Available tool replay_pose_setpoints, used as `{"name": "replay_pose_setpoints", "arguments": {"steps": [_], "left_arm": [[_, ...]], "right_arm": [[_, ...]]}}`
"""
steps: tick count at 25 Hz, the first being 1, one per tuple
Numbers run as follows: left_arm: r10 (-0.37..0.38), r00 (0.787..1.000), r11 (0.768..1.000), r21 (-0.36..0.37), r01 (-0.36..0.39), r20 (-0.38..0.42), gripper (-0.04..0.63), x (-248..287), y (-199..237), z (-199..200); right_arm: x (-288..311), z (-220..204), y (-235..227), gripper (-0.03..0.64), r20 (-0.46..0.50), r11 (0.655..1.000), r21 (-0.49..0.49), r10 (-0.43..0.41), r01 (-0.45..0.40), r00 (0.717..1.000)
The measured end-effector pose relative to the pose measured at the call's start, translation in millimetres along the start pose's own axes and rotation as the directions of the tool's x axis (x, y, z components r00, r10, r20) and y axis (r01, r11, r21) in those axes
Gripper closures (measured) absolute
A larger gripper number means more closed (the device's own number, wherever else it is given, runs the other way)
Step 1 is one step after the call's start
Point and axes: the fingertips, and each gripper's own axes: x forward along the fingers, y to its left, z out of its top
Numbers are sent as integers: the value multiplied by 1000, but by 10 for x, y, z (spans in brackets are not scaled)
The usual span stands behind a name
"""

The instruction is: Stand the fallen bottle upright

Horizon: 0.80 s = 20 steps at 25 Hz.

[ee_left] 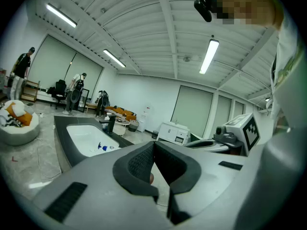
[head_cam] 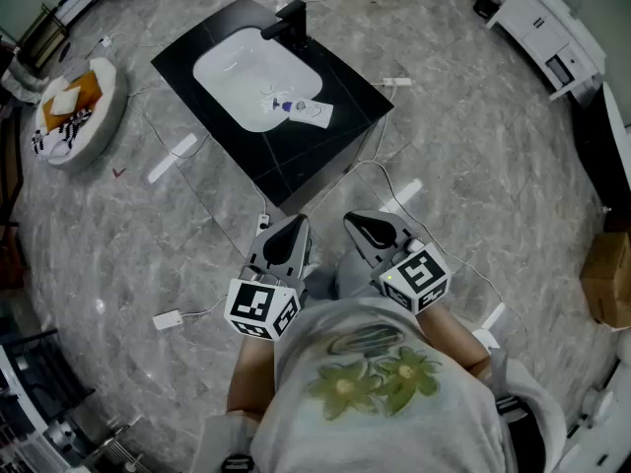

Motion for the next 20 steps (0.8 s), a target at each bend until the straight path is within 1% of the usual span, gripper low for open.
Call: {"name": "replay_pose_setpoints", "arguments": {"steps": [3, 4, 7, 9, 12, 15, 20], "left_arm": [[3, 1000, 1000, -24, -3, -9, 578, -28, 18, -52], [16, 1000, 1000, -14, -16, -19, 578, -39, 27, -66], [55, 997, 997, 51, -53, -51, 578, -33, 74, -90], [66, 996, 996, 67, -62, -60, 578, 5, 141, -103], [86, 994, 995, 60, -82, -72, 578, 75, 267, -141], [114, 990, 992, 60, -109, -81, 578, 213, 425, -125], [144, 987, 989, 52, -141, -70, 578, 553, 720, 94]], "right_arm": [[-10, -59, 70, 574, 1, 1000, 2, 9, -9, 1000], [-14, -72, 96, 574, -2, 1000, 1, 14, -14, 1000], [15, -61, 123, 574, -6, 1000, -18, 26, -26, 1000], [87, -28, 84, 572, -2, 999, -32, 30, -30, 1000], [209, 1, 15, 572, -5, 998, -44, 42, -42, 999], [350, 42, -70, 572, -23, 996, -57, 74, -76, 997], [681, 138, -314, 571, -80, 989, -80, 114, -120, 990]]}}
